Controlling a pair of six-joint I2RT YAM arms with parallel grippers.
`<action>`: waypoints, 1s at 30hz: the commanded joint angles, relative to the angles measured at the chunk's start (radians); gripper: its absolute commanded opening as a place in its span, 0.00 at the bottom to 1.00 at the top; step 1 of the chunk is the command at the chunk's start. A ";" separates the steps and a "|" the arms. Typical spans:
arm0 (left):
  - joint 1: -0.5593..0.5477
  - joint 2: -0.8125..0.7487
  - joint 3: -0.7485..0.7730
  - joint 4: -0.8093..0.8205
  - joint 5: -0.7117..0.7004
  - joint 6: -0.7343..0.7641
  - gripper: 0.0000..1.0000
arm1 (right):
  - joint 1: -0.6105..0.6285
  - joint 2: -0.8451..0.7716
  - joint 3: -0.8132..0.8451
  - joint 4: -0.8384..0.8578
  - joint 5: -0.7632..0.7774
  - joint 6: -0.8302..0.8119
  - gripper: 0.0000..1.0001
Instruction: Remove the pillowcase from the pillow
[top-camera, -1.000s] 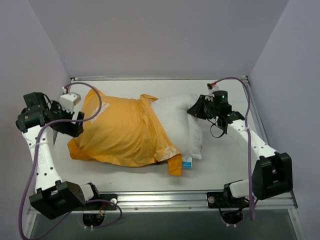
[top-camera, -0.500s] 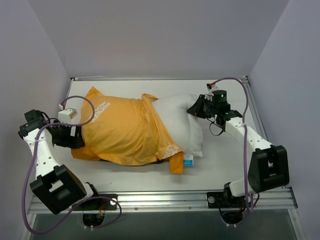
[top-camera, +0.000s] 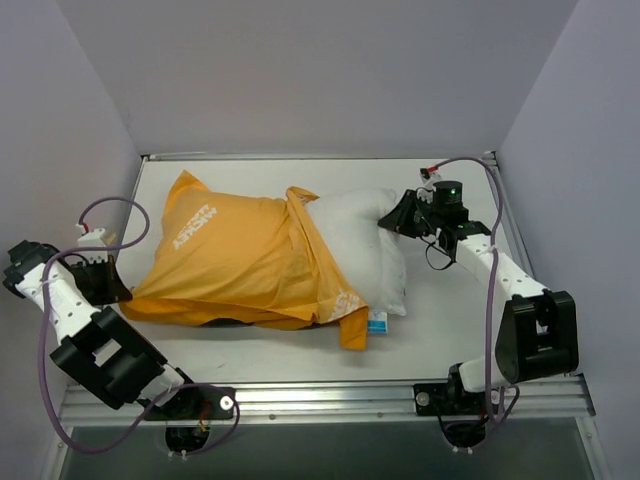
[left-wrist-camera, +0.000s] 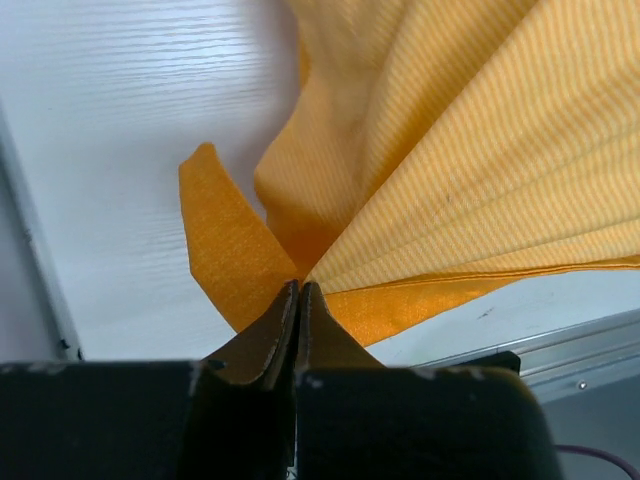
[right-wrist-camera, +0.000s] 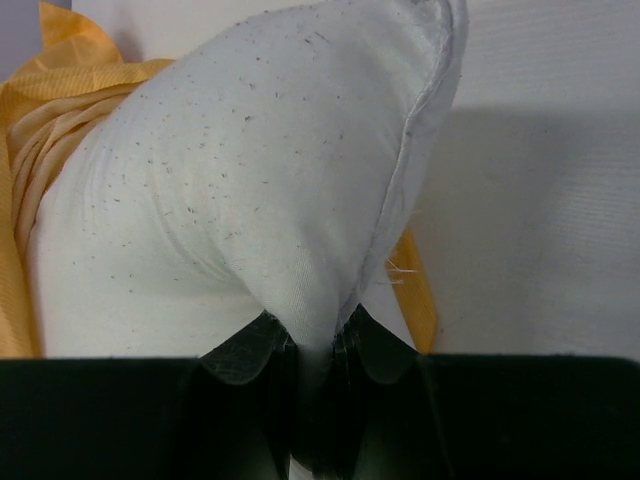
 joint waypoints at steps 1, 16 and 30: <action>0.053 -0.028 0.068 0.055 -0.057 0.063 0.02 | -0.054 -0.040 0.004 0.048 0.029 -0.007 0.00; 0.053 -0.157 0.102 0.495 -0.464 0.047 0.02 | -0.397 -0.124 0.047 -0.049 -0.063 -0.057 0.00; 0.028 -0.119 0.225 0.491 -0.407 -0.056 0.02 | -0.514 -0.146 0.031 -0.009 -0.135 -0.028 0.00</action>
